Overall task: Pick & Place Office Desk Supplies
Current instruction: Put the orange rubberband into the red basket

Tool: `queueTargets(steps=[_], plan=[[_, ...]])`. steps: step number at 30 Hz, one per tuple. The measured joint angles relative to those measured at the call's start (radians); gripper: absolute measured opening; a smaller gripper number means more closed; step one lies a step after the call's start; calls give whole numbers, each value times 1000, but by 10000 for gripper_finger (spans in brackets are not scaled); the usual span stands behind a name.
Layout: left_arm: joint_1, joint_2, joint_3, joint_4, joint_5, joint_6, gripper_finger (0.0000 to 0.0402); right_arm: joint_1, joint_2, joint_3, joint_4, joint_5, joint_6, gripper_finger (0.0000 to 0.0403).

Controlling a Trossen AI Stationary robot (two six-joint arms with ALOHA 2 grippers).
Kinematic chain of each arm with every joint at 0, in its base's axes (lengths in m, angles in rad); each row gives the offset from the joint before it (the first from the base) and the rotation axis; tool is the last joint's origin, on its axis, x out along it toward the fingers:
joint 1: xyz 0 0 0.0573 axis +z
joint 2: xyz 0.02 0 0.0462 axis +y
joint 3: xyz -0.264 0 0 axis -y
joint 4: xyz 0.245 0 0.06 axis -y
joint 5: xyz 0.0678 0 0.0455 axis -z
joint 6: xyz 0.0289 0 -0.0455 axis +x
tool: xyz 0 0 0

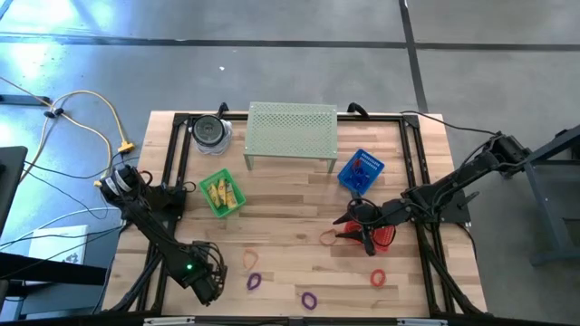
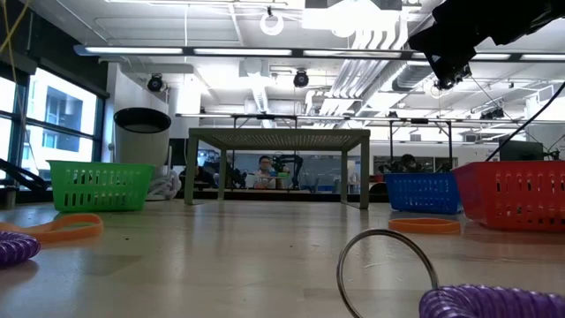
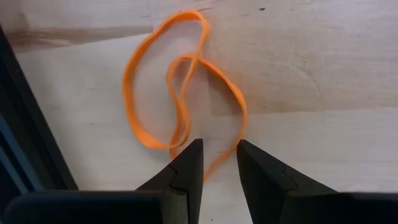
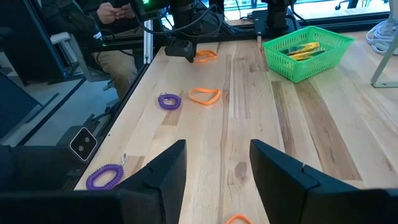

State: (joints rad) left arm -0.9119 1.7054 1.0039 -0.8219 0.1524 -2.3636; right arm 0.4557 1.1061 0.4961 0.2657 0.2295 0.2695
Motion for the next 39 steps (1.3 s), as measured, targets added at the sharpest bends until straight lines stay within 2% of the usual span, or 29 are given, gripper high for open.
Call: queueTargets(steps=[17,20,25,31,35,39], plan=[[6,60,3,35,30,42,85,0,0,0,-1,0,0,165],[7,61,2,45,30,73,67,0,0,-1,-1,0,0,165],[7,63,2,59,29,86,11,0,0,-1,-1,0,0,165],[7,64,5,57,25,106,2,0,0,-2,-1,0,0,165],[24,57,31,41,-1,151,1,0,0,-2,-1,0,0,165],[49,45,79,52,-95,232,1,0,0,-2,-1,0,-1,165]])
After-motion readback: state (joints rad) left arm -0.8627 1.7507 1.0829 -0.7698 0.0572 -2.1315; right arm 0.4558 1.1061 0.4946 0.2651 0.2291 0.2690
